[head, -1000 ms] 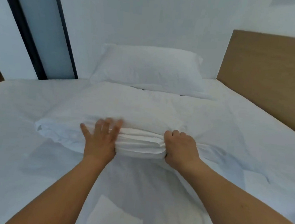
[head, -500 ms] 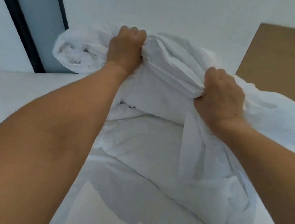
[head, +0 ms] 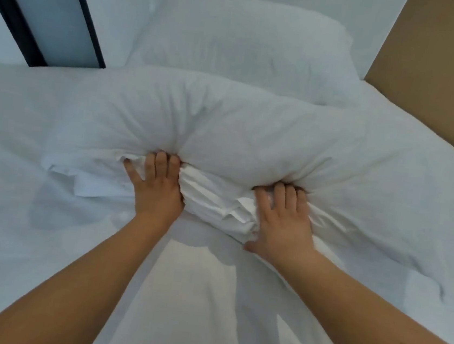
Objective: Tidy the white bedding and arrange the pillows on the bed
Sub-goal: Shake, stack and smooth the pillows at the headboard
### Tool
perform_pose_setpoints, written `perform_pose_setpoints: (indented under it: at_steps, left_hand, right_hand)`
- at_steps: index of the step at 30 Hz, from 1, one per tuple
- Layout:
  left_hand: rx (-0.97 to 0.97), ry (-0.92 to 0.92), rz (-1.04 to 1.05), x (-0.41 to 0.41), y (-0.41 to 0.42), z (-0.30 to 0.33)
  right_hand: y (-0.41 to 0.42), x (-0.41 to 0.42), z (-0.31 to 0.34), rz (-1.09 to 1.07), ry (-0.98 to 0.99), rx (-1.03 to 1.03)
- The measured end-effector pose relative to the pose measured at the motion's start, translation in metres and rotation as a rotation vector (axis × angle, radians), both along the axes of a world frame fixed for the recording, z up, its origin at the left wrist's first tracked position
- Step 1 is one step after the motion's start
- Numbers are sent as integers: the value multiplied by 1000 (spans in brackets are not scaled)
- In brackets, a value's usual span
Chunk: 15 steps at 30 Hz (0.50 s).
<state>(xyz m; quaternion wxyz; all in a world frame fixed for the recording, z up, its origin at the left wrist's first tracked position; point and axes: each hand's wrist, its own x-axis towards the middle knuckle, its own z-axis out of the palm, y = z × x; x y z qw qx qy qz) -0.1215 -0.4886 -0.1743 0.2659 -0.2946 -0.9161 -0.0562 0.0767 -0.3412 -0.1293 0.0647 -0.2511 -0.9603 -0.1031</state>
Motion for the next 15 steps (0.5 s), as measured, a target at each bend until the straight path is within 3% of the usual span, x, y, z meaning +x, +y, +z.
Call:
perform_pose_setpoints:
  at_steps: [5, 7, 9, 12, 15]
  left_hand:
    - [182, 102, -327, 59, -28, -12]
    - [212, -58, -574, 88, -26, -18]
    - [27, -203, -709, 111, -13, -24]
    - [-184, -289, -648, 133, 14, -28]
    - [-228, -296, -595, 147, 29, -30]
  right_hand:
    - [-8, 35, 2, 64, -56, 114]
    - [8, 40, 15, 130, -72, 175]
    - [27, 46, 29, 181, -53, 269]
    - [38, 60, 43, 183, -87, 303]
    - [34, 70, 40, 104, -322, 190]
